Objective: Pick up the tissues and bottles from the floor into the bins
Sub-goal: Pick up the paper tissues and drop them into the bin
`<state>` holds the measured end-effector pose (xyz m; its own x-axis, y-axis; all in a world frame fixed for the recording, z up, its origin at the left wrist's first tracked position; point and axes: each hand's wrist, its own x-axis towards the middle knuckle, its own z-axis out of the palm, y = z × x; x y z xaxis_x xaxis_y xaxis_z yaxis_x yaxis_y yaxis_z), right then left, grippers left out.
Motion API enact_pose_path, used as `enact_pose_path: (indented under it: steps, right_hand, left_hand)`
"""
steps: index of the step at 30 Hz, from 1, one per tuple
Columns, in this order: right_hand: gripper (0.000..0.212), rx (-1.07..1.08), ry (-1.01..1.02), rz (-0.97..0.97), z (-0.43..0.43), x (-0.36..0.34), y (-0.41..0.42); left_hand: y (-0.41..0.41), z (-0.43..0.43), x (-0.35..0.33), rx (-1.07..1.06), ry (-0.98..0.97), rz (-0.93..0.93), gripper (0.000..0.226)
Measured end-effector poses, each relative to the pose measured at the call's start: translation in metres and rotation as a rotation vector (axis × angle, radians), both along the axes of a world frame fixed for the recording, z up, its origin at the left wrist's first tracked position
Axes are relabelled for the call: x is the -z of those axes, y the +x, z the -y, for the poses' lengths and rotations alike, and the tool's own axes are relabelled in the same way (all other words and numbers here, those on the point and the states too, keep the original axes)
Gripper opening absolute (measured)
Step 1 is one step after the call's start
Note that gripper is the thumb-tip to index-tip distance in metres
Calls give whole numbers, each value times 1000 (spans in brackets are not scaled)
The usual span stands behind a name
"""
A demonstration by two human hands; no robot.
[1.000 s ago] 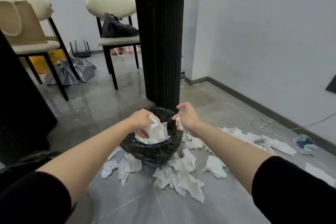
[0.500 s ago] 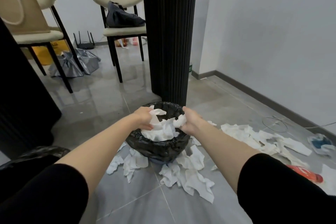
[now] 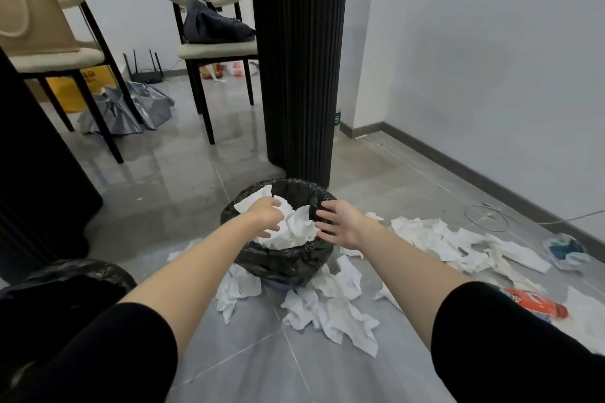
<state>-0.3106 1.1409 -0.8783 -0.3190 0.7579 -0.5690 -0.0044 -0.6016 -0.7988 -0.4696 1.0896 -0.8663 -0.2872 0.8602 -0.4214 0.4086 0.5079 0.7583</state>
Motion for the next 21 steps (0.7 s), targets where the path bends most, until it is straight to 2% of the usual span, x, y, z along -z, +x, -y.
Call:
enact_pose_path:
  steps: [7,12,16,21]
  right_hand:
    - [19,-5,54,181,22,17,58]
    - [15,-38,49,349,52,63,102]
    - [15,-92,57,457,68,103,125]
    - [33,-189,243,614,67,152,132]
  left_hand:
    - [63,11,20,55,95,46,36]
    - [92,25,69,99,37,3,19]
    - [110,44,127,65,-76,-32,36]
    - [126,63,184,61,-129,-13,40]
